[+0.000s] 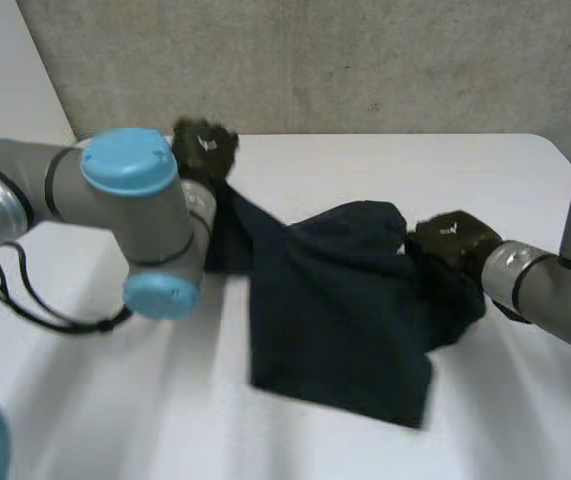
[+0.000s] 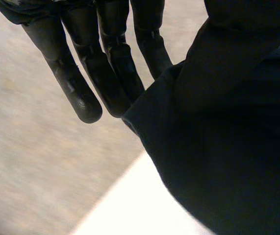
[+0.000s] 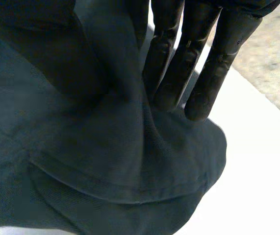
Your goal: Fold the shorts.
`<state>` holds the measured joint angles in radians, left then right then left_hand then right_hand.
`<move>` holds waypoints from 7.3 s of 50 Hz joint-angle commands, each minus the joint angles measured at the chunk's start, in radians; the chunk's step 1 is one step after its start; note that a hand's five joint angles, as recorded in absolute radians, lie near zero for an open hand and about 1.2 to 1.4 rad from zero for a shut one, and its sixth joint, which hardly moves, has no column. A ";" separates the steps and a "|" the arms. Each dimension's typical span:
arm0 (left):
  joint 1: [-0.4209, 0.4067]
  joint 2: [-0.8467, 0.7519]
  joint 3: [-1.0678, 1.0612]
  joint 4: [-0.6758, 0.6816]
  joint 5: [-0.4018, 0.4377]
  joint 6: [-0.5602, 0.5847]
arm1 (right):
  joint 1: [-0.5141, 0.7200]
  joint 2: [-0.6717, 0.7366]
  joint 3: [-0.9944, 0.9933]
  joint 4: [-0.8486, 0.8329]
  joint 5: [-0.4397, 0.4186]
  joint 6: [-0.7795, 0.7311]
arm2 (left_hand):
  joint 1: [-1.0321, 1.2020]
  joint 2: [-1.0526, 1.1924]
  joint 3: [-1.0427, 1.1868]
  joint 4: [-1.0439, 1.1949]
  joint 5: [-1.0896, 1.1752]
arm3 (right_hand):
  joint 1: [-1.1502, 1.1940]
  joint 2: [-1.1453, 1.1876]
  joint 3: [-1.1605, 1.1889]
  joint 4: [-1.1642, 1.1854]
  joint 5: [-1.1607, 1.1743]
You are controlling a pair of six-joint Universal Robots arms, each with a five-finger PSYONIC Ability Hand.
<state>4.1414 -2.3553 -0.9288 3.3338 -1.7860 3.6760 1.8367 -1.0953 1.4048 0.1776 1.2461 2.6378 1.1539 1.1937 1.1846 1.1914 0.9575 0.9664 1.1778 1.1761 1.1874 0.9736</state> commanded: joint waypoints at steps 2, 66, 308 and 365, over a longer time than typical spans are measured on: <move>0.072 -0.171 0.248 0.188 -0.029 0.193 | 0.159 -0.009 -0.047 -0.035 0.176 0.442 | 0.242 0.203 0.212 0.205 0.264 | 0.230 0.018 0.020 0.009 0.048; -0.116 0.079 -0.216 -0.375 0.016 -0.903 | 0.016 -0.040 0.321 -0.478 -0.016 -0.087 | 0.242 0.203 0.212 0.205 0.264 | 0.430 0.218 0.220 0.209 0.248; 0.326 0.050 -0.234 -0.281 0.255 -0.218 | 0.211 -0.084 0.206 0.203 0.133 -0.309 | -0.582 -0.622 -0.613 -0.620 -0.560 | 0.430 0.218 0.220 0.209 0.248; 0.395 0.142 -0.318 -0.330 0.273 -0.286 | 0.210 -0.038 0.204 0.183 0.148 -0.320 | 0.242 0.203 0.212 0.205 0.264 | 0.430 0.218 0.220 0.209 0.248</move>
<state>4.4592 -2.2987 -1.1716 3.0265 -1.4718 3.3796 2.0476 -1.1315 1.6105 0.3580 1.3894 2.3186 1.1447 1.1937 1.1826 1.1913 0.9709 0.9794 1.1904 1.1960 1.1923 0.9799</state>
